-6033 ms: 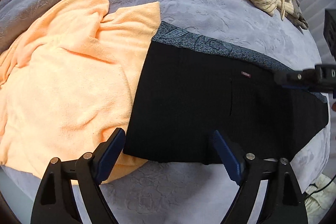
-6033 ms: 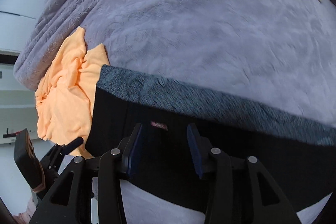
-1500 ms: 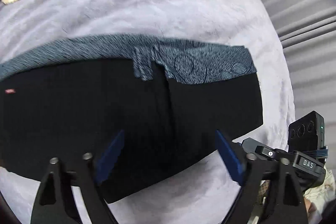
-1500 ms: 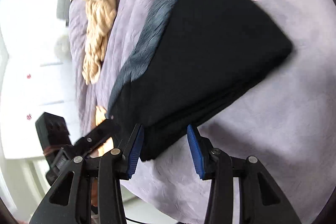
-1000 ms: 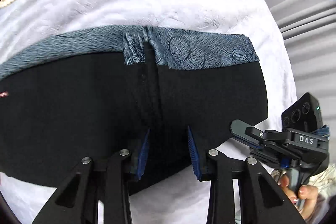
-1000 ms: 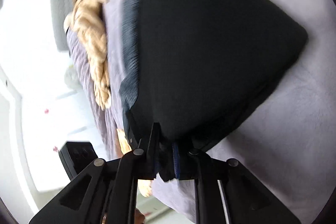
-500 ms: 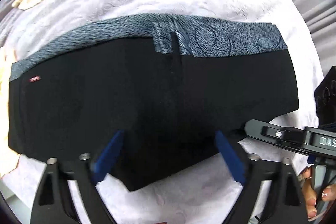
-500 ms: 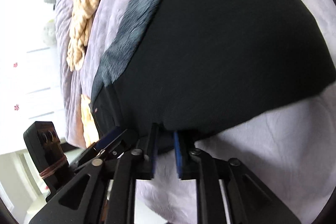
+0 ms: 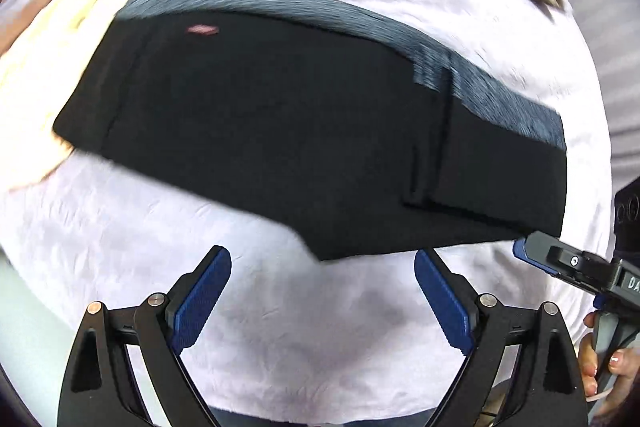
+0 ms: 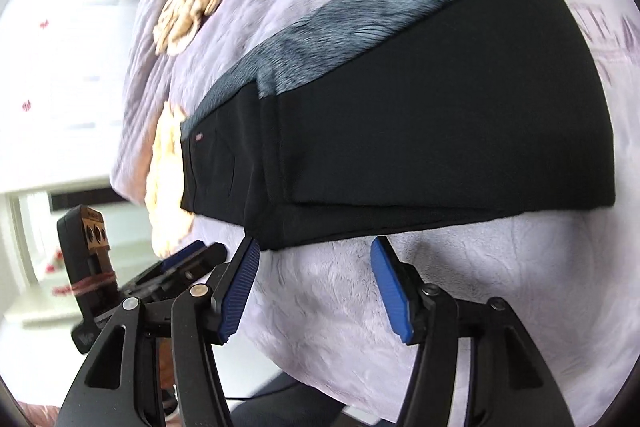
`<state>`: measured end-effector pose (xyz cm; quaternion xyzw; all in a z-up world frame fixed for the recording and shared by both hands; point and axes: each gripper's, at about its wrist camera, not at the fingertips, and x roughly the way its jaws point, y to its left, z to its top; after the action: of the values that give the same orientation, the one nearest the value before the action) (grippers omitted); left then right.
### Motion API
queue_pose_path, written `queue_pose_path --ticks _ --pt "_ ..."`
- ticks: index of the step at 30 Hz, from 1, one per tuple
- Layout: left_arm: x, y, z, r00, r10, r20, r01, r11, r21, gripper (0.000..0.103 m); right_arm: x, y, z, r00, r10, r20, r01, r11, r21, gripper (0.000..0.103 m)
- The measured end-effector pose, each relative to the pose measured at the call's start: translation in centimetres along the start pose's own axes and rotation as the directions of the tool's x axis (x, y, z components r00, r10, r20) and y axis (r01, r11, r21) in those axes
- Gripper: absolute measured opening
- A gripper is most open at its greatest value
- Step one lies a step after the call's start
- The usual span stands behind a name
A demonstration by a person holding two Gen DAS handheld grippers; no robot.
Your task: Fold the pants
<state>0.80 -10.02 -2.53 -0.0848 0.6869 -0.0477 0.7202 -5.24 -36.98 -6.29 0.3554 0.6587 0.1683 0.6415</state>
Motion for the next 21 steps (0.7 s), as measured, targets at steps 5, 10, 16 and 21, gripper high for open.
queue_pose_path --ticks 5,10,16,21 --pt "-2.1 5.4 0.3 0.999 -0.029 0.043 0.032 0.997 -0.064 0.094 1.2 4.2 1.4 0.996 -0.091 -0.025 0.089 0.993 -0.08 0.062" --pt "-1.8 12.6 2.6 0.992 -0.098 0.082 0.106 0.99 -0.088 0.094 3.1 9.6 2.4 0.98 -0.197 -0.005 0.194 0.968 -0.158 0.062" --pt "0.2 21.0 6.6 0.986 -0.133 0.103 0.147 0.978 -0.148 0.094 9.9 19.7 5.1 0.949 -0.314 -0.018 0.298 0.916 -0.267 0.062" --pt "3.0 25.0 7.9 0.957 -0.256 0.133 0.283 0.925 -0.254 0.094 18.3 28.0 7.8 0.891 -0.447 -0.084 0.384 0.839 -0.385 0.067"
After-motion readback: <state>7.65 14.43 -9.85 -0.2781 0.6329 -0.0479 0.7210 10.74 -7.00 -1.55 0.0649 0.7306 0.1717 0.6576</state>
